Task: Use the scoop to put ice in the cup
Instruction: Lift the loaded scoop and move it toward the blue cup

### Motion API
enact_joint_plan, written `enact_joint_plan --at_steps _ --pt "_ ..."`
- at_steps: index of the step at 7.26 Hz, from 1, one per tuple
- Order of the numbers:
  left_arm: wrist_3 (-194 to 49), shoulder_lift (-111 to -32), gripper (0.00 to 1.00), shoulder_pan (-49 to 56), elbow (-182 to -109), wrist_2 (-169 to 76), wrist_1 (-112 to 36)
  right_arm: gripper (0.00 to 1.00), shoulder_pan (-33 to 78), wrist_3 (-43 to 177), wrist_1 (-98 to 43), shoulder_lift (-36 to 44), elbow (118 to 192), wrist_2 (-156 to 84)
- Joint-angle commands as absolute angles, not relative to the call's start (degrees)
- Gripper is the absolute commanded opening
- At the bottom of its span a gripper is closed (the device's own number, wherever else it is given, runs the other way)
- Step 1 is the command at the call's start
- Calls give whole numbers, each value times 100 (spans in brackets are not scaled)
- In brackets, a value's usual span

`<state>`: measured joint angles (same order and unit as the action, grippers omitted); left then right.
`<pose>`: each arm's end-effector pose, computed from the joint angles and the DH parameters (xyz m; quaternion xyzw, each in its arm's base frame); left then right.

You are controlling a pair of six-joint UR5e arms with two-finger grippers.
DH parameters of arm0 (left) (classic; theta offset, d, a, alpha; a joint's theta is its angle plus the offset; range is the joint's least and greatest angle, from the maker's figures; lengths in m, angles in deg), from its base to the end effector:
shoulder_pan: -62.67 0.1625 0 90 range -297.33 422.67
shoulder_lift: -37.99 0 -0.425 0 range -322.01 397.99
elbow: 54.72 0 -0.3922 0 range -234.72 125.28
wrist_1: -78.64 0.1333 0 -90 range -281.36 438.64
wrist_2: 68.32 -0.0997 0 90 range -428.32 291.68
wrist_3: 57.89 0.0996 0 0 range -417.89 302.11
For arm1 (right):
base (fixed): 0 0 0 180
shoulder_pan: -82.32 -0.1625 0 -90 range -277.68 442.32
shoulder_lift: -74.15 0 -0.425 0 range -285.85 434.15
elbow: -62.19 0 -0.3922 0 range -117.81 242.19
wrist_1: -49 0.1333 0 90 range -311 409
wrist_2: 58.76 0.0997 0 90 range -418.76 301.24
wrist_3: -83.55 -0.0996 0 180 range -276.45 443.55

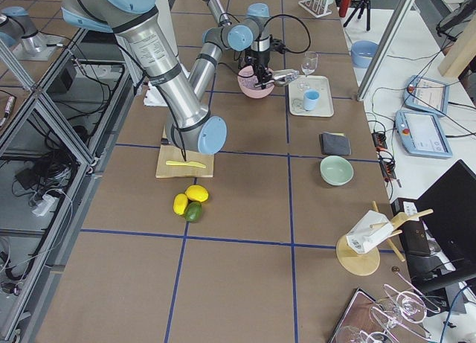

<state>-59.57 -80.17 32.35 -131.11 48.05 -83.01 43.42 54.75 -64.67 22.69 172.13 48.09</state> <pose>0.5384 -0.4181 0.3451 0.4872 0.4827 0.4810 0.5462 -0.4061 -0.4619 0.1819 0.1371 -0.2972 -0.2255 0.9176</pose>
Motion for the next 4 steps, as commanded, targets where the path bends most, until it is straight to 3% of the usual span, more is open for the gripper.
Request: enact_joint_plan --at_steps 1,4 --pt "-5956 -8005 100 3235 -13127 4814 -8378 0 4005 5681 -6465 2484 16568 5109" --pt "-5956 -7979 100 3226 -13127 4814 -8422 0 3768 6586 -6535 2555 16108 5258"
